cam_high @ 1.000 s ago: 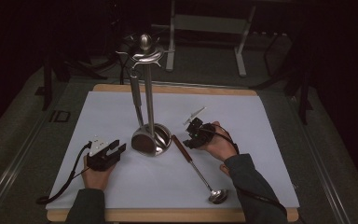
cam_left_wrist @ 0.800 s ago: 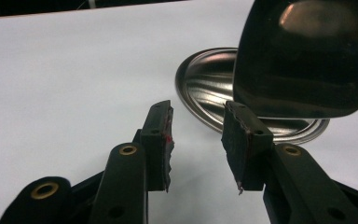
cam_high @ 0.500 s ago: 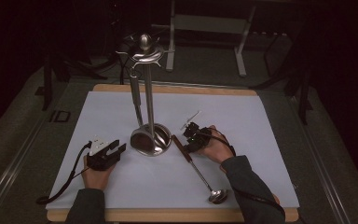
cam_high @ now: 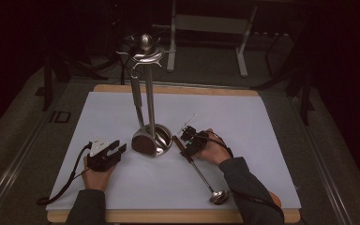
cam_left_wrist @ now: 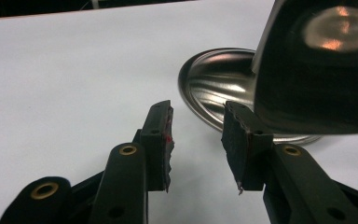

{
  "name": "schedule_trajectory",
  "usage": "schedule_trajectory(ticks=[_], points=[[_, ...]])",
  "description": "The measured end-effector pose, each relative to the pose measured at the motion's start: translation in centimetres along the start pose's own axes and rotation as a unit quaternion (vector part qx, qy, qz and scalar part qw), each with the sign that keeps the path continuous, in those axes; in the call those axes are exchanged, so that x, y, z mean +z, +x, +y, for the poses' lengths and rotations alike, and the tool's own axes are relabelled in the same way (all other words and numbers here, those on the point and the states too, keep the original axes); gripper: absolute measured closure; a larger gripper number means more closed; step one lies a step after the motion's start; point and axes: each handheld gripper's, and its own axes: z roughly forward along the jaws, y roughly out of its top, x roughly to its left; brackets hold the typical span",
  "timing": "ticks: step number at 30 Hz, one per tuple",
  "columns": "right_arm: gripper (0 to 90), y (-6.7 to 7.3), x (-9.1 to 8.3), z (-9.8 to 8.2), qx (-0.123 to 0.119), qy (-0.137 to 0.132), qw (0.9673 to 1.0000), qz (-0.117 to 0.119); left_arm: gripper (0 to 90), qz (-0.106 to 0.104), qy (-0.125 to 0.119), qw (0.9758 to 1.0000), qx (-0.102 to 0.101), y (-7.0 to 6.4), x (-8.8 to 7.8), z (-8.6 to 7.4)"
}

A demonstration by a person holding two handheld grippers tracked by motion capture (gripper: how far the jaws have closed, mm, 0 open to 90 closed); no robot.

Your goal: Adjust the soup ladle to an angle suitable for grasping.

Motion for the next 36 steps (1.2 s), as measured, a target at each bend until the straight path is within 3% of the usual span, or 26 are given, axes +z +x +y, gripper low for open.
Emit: schedule_trajectory(ticks=[9, 14, 19, 32, 36], points=[[58.6, 0.1, 0.7, -0.1, 0.006, 0.025, 0.9997, 0.002, 62.7, 0.0, 0.0, 1.0, 0.0, 0.0, 0.0, 0.0], [62.6, 0.0, 1.1, -0.3, 0.015, 0.047, 0.9987, 0.015, 62.7, -0.001, 0.001, 1.0, -0.001, 0.0, 0.0, 0.0], [64.0, 0.2, 1.1, 0.0, 0.016, 0.061, 0.998, 0.007, 62.7, 0.0, 0.0, 1.0, -0.001, 0.0, 0.0, 0.0], [69.5, 0.2, 0.5, -1.0, -0.027, 0.1, 0.9946, -0.003, 62.7, 0.0, 0.002, 1.0, -0.002, 0.0, 0.1, 0.0], [69.3, -0.1, 0.4, -1.2, -0.015, 0.101, 0.9947, 0.008, 62.7, 0.0, 0.003, 1.0, -0.003, 0.0, 0.1, 0.0]])
